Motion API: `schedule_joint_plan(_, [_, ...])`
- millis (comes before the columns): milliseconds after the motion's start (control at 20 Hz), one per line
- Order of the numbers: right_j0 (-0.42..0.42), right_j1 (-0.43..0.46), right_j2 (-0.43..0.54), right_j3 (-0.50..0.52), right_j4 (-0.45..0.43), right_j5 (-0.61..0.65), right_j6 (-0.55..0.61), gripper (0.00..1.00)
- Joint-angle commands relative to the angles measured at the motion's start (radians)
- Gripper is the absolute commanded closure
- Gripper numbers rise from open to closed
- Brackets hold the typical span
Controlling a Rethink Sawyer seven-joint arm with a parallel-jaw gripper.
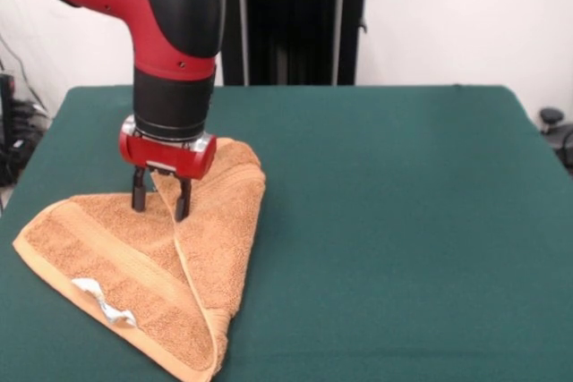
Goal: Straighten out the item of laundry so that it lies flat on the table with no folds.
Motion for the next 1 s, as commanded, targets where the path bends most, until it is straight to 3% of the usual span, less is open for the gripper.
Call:
schedule_joint_plan(50, [0.004, 0.007, 0.093, 0.142, 0.007, -0.042, 0.213, 0.00])
schedule_joint_plan(650, [-0.035, -0.043, 0.122, 0.229, 0.006, -0.052, 0.208, 0.00])
schedule_joint_plan(1000, [-0.041, -0.025, 0.143, 0.241, 0.025, -0.065, 0.222, 0.00])
